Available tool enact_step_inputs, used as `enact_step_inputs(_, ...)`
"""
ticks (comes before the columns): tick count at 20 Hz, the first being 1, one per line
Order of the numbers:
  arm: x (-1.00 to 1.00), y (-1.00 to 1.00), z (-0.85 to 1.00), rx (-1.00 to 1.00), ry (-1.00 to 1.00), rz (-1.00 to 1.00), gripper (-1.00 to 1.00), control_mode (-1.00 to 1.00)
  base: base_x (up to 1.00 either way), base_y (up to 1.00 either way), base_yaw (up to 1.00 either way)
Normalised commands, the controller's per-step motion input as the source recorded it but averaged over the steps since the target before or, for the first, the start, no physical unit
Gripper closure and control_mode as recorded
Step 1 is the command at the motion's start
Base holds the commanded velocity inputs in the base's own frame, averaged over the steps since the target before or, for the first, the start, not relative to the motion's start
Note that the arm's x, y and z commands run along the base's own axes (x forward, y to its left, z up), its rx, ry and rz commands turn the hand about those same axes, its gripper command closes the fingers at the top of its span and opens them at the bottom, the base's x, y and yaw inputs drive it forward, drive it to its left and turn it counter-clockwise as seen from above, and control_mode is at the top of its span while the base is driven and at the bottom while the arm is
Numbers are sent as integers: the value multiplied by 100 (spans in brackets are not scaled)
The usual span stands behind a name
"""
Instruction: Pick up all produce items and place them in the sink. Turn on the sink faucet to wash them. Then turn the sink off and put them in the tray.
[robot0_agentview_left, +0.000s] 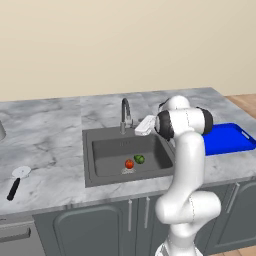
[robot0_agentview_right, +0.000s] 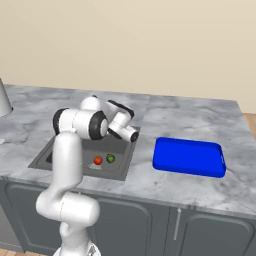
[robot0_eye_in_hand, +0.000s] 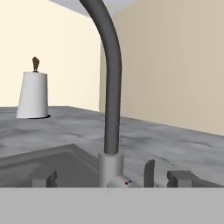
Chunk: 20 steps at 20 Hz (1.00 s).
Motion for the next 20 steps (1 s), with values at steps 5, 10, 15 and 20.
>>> enact_step_inputs(5, 35, 0, -17, -3, 1, 0, -100, -100, 0, 0, 0)
enact_step_inputs(10, 33, 3, -16, -3, 1, 0, -100, -100, 0, 0, 0)
enact_step_inputs(15, 26, 12, -4, -2, 0, 0, -100, -100, 0, 0, 0)
enact_step_inputs(20, 18, 16, 0, -2, 1, 0, -100, -100, 0, 0, 0)
